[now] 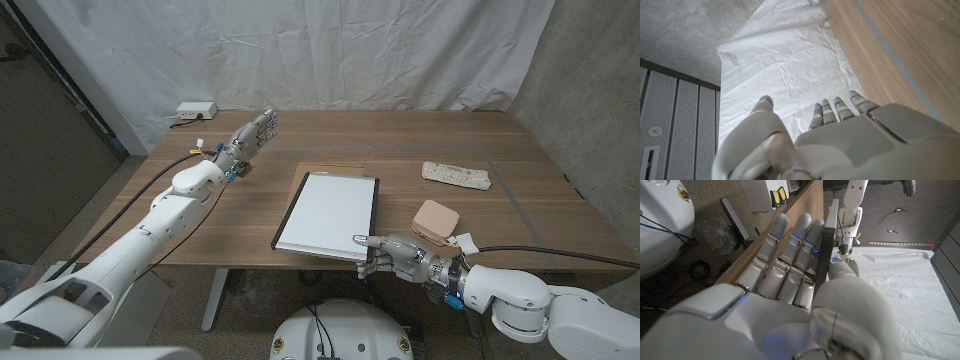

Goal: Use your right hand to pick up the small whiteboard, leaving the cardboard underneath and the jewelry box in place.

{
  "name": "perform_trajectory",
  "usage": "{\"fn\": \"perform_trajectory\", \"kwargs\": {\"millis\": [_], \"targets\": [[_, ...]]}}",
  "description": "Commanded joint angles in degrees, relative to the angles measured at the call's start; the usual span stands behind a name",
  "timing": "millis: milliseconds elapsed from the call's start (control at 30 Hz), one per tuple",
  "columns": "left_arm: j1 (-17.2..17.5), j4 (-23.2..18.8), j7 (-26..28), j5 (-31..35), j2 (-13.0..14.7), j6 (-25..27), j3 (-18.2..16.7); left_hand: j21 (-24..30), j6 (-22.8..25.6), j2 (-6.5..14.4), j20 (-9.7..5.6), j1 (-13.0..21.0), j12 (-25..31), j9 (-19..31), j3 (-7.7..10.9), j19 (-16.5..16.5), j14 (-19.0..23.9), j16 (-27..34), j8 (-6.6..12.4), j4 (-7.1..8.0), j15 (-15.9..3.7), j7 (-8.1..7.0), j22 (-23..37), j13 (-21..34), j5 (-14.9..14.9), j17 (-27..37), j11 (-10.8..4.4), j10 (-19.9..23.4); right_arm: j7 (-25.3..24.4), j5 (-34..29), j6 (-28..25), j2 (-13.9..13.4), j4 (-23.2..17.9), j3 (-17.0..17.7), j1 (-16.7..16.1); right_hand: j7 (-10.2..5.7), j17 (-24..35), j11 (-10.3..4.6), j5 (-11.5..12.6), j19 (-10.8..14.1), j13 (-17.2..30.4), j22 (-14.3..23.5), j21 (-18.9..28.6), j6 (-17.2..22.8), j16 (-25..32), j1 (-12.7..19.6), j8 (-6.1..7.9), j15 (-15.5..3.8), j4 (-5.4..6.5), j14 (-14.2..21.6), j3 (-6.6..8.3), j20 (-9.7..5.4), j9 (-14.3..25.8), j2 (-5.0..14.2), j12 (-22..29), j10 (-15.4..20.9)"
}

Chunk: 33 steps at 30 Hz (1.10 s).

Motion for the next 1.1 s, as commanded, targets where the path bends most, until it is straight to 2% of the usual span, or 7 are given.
{"fn": "perform_trajectory", "kwargs": {"millis": [33,533,733,1100], "targets": [[0.0,-1.2,0.2,0.2,0.7,0.8,-0.1,-0.1,0.5,0.2,-1.35,0.3,0.0,0.1,-0.30,-0.1,-0.2,-0.2,-0.10,-0.10,0.23,0.13,0.2,0.1,0.0,0.1,0.06,0.0,-0.2,0.4,1.8,-1.5,-1.0,3.5,-2.7,-0.58,0.2,-0.35,0.3,-0.3,0.1,0.2,0.6,0.1,-0.1,7.3,0.55,-0.19,0.27,0.5,0.25,-6.63,0.3,6.46,-0.1,0.3],[0.0,-0.8,0.3,0.2,0.5,0.5,-0.1,-0.1,0.5,0.3,-1.36,0.3,0.0,0.1,-0.42,0.0,-0.1,-0.1,-0.10,-0.11,0.20,0.13,0.2,0.1,-0.1,0.1,0.00,-0.1,1.0,1.3,1.4,-1.9,-1.8,8.0,-4.9,-0.49,0.4,-0.38,0.3,-0.5,0.2,0.3,1.2,0.2,-0.1,7.5,0.56,-0.18,0.33,0.6,0.18,-6.63,0.6,6.40,-0.3,0.3],[-0.1,-0.5,0.3,0.1,0.3,0.2,-0.2,-0.1,0.2,0.3,-1.37,0.3,0.0,0.1,-0.48,-0.1,-0.2,-0.2,-0.22,-0.11,0.17,-0.01,0.2,0.1,-0.1,0.1,-0.02,-0.1,1.2,1.3,1.4,-1.9,-2.3,11.5,-7.5,-0.62,0.5,-0.36,0.3,-0.6,0.2,0.4,1.5,0.1,-0.2,7.5,0.51,-0.17,0.38,0.7,0.14,-6.63,0.8,6.38,-0.4,0.3],[-0.5,-0.2,0.2,0.4,0.2,0.1,0.0,-0.1,0.3,0.4,-1.38,0.3,-0.1,0.1,-0.55,0.0,-0.2,-0.2,-0.18,-0.13,0.24,0.03,0.2,0.1,-0.1,0.1,-0.07,-0.2,3.3,-0.3,-0.9,1.1,-2.8,16.1,-9.8,-0.62,0.6,-0.36,0.3,-0.7,0.3,0.5,1.8,0.1,-0.2,7.5,0.49,-0.16,0.45,0.7,0.09,-6.62,0.9,6.39,-0.5,0.3]]}}
